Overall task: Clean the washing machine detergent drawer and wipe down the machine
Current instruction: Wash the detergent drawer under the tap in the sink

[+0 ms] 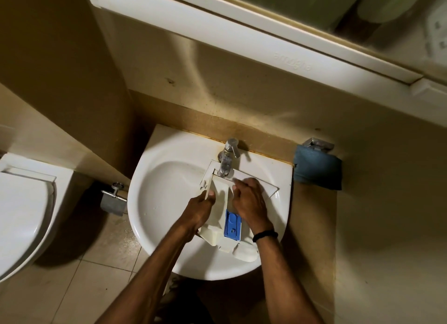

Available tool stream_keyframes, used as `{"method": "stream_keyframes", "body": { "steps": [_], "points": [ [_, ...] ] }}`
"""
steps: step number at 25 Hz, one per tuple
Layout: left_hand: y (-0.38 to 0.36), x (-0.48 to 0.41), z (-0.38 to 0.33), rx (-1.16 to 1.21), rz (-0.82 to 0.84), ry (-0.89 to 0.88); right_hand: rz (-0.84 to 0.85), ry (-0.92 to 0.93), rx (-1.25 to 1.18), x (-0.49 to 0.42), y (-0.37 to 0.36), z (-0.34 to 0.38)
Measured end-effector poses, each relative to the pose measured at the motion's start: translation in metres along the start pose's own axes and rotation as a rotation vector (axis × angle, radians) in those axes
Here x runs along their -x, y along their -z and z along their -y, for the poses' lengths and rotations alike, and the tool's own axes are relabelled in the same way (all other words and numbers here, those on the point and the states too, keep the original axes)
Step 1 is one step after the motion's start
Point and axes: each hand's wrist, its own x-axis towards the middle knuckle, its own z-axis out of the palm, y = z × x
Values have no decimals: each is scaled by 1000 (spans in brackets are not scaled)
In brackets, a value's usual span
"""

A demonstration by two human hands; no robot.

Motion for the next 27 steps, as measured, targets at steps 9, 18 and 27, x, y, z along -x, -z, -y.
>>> {"method": "stream_keyframes", "body": {
  "steps": [9, 18, 27],
  "points": [
    [4, -1, 1, -75, -35, -7, 79, 48, -84, -3, -12, 10],
    [13, 4, -12, -161, 48, 39, -212, -37, -131, -7, -3, 4],
    [21, 0, -35, -403, 17, 83, -140, -70, -262, -51, -32, 8]
  ]
}}
